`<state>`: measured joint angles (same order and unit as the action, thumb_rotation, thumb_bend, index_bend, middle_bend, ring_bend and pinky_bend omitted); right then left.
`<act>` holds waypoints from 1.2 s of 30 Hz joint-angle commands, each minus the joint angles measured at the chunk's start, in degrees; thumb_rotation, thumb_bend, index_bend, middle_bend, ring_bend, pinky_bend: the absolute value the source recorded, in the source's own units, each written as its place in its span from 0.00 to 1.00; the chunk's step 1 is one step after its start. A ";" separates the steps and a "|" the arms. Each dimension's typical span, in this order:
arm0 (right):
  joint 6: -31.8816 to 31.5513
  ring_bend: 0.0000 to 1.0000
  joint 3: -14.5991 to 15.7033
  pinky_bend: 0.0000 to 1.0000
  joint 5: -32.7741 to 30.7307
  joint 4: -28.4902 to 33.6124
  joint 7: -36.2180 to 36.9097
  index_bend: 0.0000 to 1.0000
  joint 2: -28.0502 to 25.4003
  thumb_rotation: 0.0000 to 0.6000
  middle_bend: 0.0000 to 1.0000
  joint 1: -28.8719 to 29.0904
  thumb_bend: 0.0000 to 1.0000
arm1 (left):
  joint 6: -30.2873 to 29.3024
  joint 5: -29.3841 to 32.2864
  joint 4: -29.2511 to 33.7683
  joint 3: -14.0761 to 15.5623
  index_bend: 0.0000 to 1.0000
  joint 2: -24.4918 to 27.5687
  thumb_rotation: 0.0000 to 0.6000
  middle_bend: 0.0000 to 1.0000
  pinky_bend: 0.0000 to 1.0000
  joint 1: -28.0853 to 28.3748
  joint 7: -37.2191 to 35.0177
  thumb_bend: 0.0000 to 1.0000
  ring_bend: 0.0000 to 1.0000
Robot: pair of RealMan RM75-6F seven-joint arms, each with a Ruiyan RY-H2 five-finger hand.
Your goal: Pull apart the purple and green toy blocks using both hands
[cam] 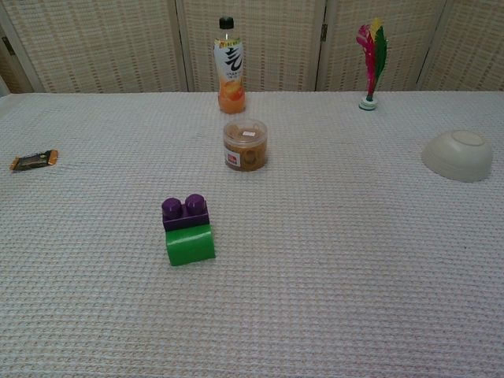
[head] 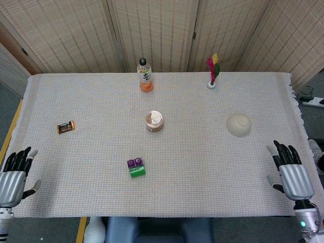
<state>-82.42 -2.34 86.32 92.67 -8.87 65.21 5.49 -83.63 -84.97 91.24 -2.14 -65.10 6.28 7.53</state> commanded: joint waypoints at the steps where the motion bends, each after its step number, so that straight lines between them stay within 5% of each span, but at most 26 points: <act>1: -0.25 0.00 0.13 0.00 0.34 0.12 -0.01 0.00 -0.05 1.00 0.00 -0.09 0.33 | 0.28 0.41 -0.06 -0.14 0.00 0.03 1.00 0.00 0.00 0.07 -0.10 0.34 0.00; 13: -2.07 0.00 1.30 0.00 2.65 -0.17 2.03 0.00 -1.25 1.00 0.00 -1.18 0.33 | 0.95 -2.15 0.39 1.00 0.00 -1.16 1.00 0.00 0.00 0.92 2.16 0.34 0.00; 20: -3.06 0.00 1.13 0.00 2.76 -0.26 2.06 0.00 -1.20 1.00 0.00 -1.66 0.33 | -3.54 -9.39 -5.26 1.32 0.14 -4.60 1.00 0.06 0.01 1.89 -7.25 0.34 0.01; 29: -3.11 0.00 0.46 0.00 2.26 -0.71 1.05 0.00 -0.20 1.00 0.00 -1.48 0.33 | 11.57 0.83 7.94 0.59 0.24 0.73 1.00 0.06 0.05 6.75 -8.60 0.34 0.02; 36: -2.04 0.00 0.22 0.00 1.80 -0.51 1.24 0.00 -0.25 1.00 0.00 -0.93 0.33 | 14.00 3.99 10.31 -1.76 0.29 -4.96 1.00 0.10 0.04 9.69 -5.78 0.34 0.01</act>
<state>-84.50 -2.08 88.17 92.18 -7.68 64.99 4.52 -71.46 -82.57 101.37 -3.02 -68.12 14.57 0.04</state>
